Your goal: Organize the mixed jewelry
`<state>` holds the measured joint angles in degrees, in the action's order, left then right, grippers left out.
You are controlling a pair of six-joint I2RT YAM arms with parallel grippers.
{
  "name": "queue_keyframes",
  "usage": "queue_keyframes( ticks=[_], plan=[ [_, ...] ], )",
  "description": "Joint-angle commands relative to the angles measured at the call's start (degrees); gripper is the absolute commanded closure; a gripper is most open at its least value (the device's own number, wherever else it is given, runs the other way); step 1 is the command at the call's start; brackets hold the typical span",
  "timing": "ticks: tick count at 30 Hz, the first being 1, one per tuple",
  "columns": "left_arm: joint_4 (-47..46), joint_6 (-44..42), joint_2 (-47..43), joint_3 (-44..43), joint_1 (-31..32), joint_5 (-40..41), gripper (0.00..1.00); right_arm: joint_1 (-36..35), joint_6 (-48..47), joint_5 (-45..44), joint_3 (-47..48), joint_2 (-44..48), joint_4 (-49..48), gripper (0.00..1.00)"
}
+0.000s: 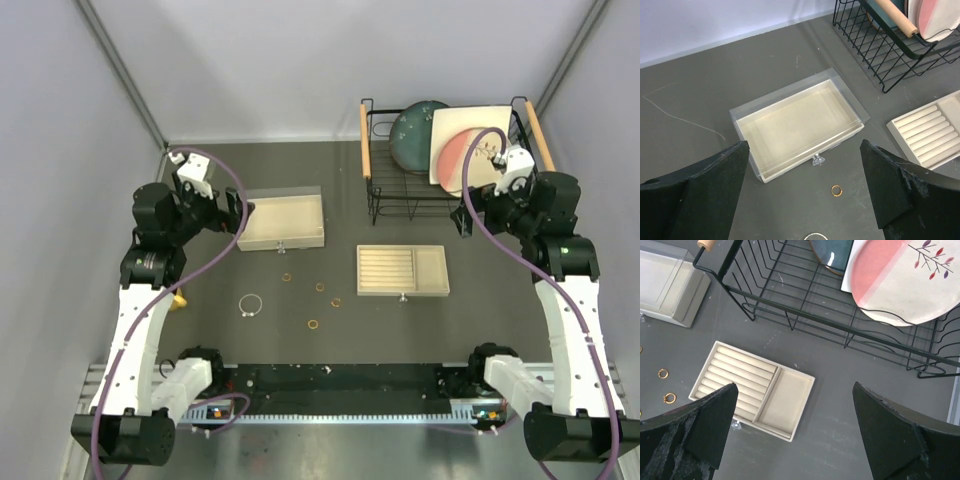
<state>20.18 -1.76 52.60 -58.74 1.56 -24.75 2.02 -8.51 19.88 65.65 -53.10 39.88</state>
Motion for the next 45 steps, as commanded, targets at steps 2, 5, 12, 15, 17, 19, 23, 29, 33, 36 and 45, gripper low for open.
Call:
queue_keyframes(
  ticks=[2, 5, 12, 15, 17, 19, 23, 29, 33, 36, 45],
  plan=[
    [2.04, -4.90, -1.18, -0.23, 0.11, -2.31, 0.01, 0.26, -0.27, 3.23, 1.77, -0.07, -1.56, 0.01],
    [6.52, -10.08, -1.44, -0.50, 0.11, -3.54, 0.01, 0.26, -0.36, 3.50, 1.33, -0.25, -1.56, 0.01],
    [23.21, -29.16, -0.83, 0.11, 0.11, -5.23, 0.03, 0.18, -0.71, 4.82, 0.27, -0.51, -1.65, 0.01],
    [29.28, -34.79, 0.75, 2.13, 0.11, -2.68, 0.05, 0.26, -0.98, 4.99, -0.87, -0.25, -1.82, 0.01],
    [31.66, -38.21, 1.80, 4.50, 0.11, -1.53, 0.06, 0.18, -1.15, 5.26, -1.57, -0.25, -2.00, 0.01],
    [32.90, -39.28, 2.42, 6.35, 0.11, -0.04, 0.06, 0.26, -1.42, 5.34, -2.19, -0.16, -2.08, 0.01],
    [32.38, -39.64, 4.69, 10.83, 0.11, 1.90, 0.08, 0.26, -1.51, 5.61, -2.72, -0.25, -2.43, 0.01],
    [30.88, -35.17, 10.41, 13.03, 0.20, 3.04, 0.13, 0.26, -1.68, 5.43, -3.95, 0.36, -2.35, 0.01],
    [29.04, -33.05, 12.35, 14.53, 0.28, 5.24, 0.18, 0.26, -2.03, 5.35, -4.74, 1.07, -2.35, 0.01],
    [27.89, -31.38, 13.58, 16.02, 0.81, 6.12, 0.19, 0.26, -2.12, 5.52, -5.09, 1.16, -2.44, 0.01],
    [22.97, -27.33, 13.93, 19.10, 5.29, 13.24, 0.25, 0.26, -2.21, 5.96, -5.71, 1.42, -2.70, 0.01]
  ],
)
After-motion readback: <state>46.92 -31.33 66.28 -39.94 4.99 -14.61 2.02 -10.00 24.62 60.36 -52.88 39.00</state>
